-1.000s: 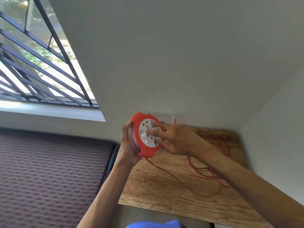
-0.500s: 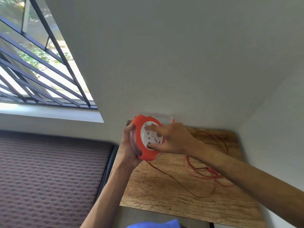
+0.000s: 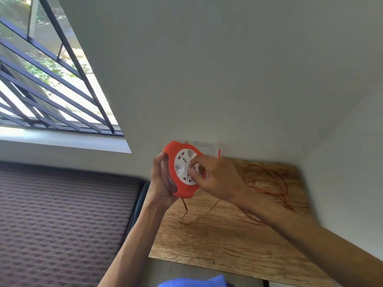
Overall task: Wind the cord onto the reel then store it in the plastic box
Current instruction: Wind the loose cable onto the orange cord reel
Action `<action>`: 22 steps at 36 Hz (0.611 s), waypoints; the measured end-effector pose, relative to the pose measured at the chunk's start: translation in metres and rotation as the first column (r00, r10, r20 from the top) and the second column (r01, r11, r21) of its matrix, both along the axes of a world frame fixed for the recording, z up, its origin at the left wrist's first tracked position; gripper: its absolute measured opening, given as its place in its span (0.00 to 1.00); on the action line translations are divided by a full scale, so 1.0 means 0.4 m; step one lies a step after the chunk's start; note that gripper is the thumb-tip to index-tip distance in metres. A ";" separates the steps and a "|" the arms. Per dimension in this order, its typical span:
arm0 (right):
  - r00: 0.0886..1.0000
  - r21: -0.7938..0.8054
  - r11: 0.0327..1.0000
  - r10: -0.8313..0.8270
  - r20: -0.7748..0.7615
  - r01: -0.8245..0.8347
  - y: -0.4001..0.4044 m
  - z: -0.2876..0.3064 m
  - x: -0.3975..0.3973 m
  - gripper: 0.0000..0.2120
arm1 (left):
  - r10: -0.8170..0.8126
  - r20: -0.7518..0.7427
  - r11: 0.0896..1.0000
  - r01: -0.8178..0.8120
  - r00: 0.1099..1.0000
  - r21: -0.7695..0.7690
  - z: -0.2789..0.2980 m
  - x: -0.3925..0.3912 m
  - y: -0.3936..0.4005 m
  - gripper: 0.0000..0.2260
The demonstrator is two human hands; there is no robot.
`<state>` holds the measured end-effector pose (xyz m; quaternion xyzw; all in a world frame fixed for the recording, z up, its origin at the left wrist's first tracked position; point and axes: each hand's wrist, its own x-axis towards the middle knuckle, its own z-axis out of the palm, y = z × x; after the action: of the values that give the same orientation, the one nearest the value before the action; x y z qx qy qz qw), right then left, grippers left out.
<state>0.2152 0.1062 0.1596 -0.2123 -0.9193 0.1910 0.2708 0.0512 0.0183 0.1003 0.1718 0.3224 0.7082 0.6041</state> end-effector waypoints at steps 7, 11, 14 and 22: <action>0.908 0.485 0.778 0.261 0.328 -0.399 0.056 -0.008 0.022 0.25 | -0.009 0.016 0.999 0.009 1.000 -0.035 0.004 -0.001 -0.009 0.41; 0.901 0.554 0.723 0.236 0.363 -0.413 0.088 0.004 0.019 0.26 | -0.029 0.061 0.997 0.033 0.998 -0.064 -0.002 -0.004 -0.012 0.39; 0.892 0.510 0.741 0.284 0.352 -0.437 0.097 0.003 0.012 0.25 | -0.091 0.112 0.994 0.097 0.990 -0.050 -0.001 -0.005 -0.017 0.36; 0.997 0.064 0.996 -0.062 0.049 0.059 0.034 -0.004 -0.018 0.30 | 0.014 0.028 0.997 -0.012 1.000 -0.077 0.013 0.029 0.000 0.43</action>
<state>0.2079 0.1199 0.1581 -0.2362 -0.9245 0.1485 0.2596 0.0630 0.0183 0.1055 0.1362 0.3419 0.7015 0.6103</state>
